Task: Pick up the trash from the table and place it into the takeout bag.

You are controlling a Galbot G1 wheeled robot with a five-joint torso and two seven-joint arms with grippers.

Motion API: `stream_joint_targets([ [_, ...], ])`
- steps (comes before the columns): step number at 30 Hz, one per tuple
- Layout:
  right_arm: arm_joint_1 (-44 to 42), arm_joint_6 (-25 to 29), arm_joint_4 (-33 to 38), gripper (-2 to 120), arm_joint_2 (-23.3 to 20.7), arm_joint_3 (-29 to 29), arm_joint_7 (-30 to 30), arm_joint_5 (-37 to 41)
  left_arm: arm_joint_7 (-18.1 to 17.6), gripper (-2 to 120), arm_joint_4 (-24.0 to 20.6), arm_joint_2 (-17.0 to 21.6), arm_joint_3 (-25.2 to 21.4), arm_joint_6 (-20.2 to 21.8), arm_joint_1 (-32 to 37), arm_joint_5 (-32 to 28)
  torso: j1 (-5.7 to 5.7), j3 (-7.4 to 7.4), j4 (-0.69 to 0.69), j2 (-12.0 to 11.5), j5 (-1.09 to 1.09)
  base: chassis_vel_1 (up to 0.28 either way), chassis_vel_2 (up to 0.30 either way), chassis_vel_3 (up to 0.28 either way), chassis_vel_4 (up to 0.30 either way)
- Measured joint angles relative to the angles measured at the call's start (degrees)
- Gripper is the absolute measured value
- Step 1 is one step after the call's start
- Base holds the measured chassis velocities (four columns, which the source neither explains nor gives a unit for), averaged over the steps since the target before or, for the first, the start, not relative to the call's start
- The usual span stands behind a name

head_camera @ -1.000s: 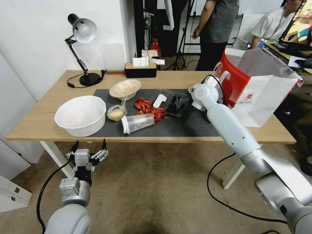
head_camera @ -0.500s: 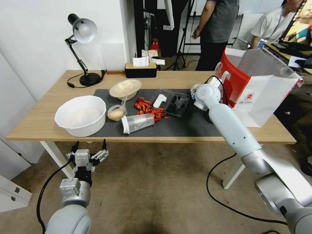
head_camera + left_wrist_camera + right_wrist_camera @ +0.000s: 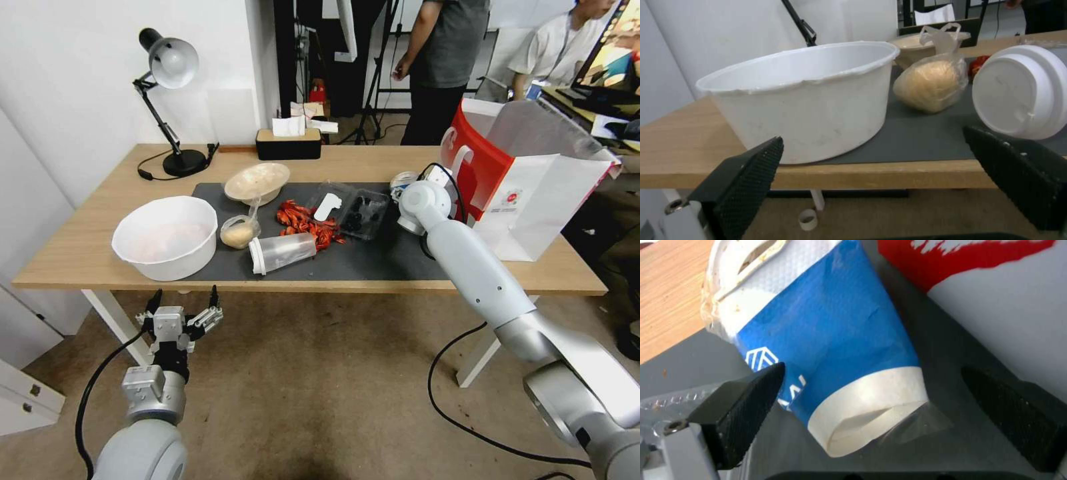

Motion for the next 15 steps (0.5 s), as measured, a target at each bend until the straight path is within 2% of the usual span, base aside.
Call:
stream_joint_targets([
  [15, -0.3, -0.1, -0.7, 92, 0.1, -0.1, -1.5, 0.0, -0.1, 100, 0.0, -0.1, 0.0, 0.0, 0.0, 0.0, 0.0, 0.0, 0.0, 0.0, 0.0, 0.0, 0.0, 0.0, 0.0],
])
